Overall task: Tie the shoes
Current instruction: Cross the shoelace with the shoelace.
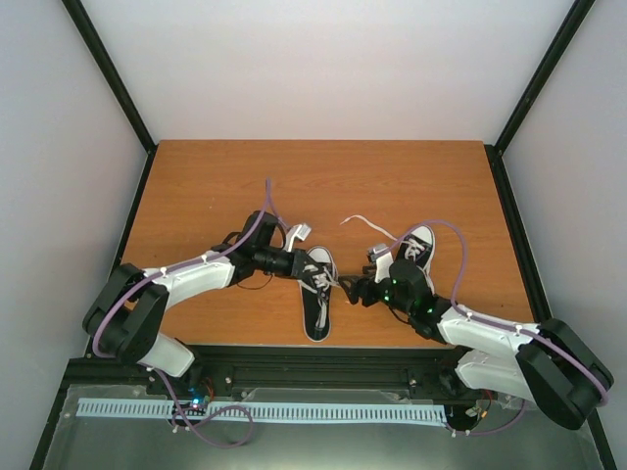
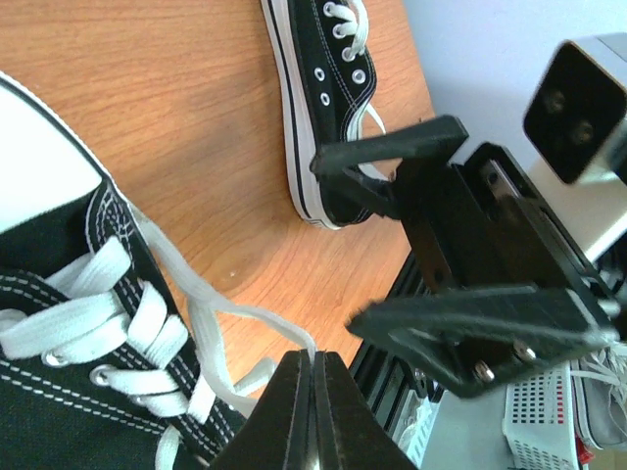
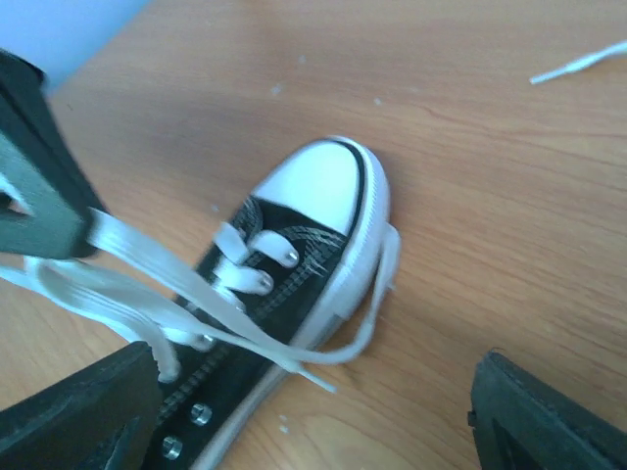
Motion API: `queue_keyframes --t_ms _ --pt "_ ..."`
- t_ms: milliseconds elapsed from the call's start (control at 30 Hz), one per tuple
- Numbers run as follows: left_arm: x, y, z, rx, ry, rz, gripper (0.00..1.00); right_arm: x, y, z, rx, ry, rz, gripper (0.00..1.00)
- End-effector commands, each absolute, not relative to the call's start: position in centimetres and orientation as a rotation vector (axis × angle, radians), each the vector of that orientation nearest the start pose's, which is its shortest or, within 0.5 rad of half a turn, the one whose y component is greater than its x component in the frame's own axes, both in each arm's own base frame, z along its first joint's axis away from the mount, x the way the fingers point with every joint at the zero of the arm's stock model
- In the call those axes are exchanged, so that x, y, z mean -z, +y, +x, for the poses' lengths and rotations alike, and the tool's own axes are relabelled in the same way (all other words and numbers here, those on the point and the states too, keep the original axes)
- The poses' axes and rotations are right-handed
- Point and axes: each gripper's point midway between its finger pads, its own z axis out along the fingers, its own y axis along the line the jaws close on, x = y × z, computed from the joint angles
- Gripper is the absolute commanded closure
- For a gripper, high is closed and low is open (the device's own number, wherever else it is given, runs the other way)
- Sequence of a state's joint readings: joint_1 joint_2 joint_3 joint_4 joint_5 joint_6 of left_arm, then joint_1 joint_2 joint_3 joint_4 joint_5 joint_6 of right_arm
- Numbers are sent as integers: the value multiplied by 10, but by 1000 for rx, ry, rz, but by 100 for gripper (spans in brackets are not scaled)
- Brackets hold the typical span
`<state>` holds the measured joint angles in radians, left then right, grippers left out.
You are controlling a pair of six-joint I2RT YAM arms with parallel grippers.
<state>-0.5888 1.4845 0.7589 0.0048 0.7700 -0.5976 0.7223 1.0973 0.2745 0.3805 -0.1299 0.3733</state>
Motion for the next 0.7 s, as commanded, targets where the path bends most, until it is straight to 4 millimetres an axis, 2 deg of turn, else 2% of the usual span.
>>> queue_keyframes --t_ms 0,100,200,467,600,667 --pt "-145 -305 241 1483 2361 483 99 -75 226 228 -824 2186 -427 17" --pt "-144 -304 239 1483 2365 483 99 -71 233 224 -881 2174 -447 26" --pt "-143 -304 238 1486 2371 484 99 -68 234 229 -866 2170 -444 33" --pt "-144 -305 238 1496 2371 482 99 -81 253 243 -901 2106 -494 46" --pt "-144 -305 238 1499 2371 488 99 -80 264 248 -916 2103 -542 57" --pt "-144 -306 238 1502 2372 488 99 -78 268 250 -921 2106 -556 60"
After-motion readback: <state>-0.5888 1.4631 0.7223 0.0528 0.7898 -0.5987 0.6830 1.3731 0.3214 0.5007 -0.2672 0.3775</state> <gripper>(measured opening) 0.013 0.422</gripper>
